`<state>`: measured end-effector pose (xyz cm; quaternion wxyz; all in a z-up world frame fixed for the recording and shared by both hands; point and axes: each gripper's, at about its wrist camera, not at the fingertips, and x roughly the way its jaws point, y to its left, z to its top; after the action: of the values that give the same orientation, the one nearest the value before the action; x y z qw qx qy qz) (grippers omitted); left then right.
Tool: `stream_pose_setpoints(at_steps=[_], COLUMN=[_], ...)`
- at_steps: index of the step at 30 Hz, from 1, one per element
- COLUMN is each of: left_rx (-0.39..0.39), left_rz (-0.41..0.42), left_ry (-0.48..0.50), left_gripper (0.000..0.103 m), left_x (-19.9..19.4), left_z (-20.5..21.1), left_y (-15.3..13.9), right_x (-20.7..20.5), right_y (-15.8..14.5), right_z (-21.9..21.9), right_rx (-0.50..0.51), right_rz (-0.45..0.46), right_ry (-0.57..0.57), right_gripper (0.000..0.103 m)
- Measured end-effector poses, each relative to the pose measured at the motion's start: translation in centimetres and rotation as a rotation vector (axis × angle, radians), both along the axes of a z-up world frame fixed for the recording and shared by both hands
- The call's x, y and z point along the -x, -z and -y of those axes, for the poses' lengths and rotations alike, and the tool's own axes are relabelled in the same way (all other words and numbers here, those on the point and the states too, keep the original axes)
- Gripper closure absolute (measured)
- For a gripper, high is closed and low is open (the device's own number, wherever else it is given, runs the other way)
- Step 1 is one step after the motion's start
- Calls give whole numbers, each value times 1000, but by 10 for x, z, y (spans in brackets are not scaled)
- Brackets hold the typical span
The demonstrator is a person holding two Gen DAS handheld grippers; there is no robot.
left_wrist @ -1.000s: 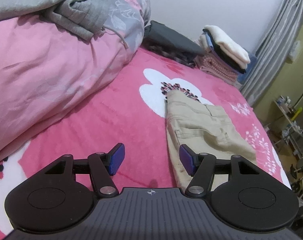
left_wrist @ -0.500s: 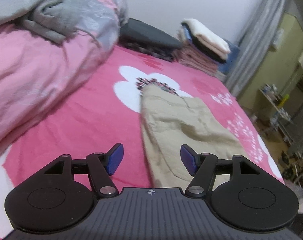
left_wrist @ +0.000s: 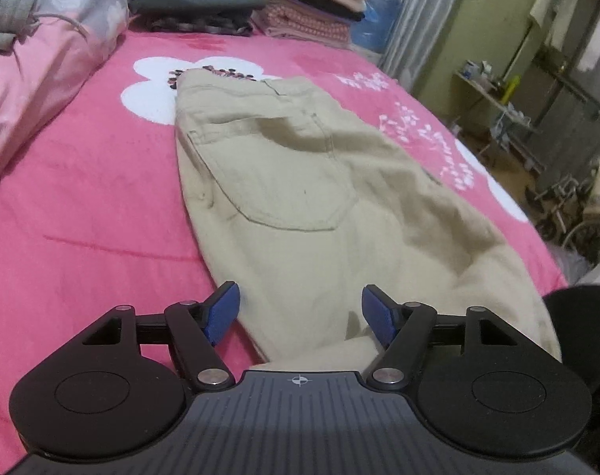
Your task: Fold clothes
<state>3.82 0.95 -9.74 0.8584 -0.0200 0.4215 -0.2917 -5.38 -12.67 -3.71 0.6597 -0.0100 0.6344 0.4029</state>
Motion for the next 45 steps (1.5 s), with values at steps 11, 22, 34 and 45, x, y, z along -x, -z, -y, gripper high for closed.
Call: stream_pose_setpoints(at_steps=[11,22,34,45], left_rx=[-12,-1,8,6], left_rz=[-29,-73,-82,-87], left_ry=[-11,2,2,-12], left_gripper=[31,29,28,28], left_x=[-2,-4,-9,-8], left_z=[0,-4,-3,-3], left_y=[3,10,16,14], right_x=[-91,-159,-153,-133], right_y=[-54,42,61,38], right_z=[109,147,158,123], right_rx=[-148,103,51,-130], right_rz=[178,326,280,268], right_ry=[501,724,766,650], right_gripper=[37,43,62,88])
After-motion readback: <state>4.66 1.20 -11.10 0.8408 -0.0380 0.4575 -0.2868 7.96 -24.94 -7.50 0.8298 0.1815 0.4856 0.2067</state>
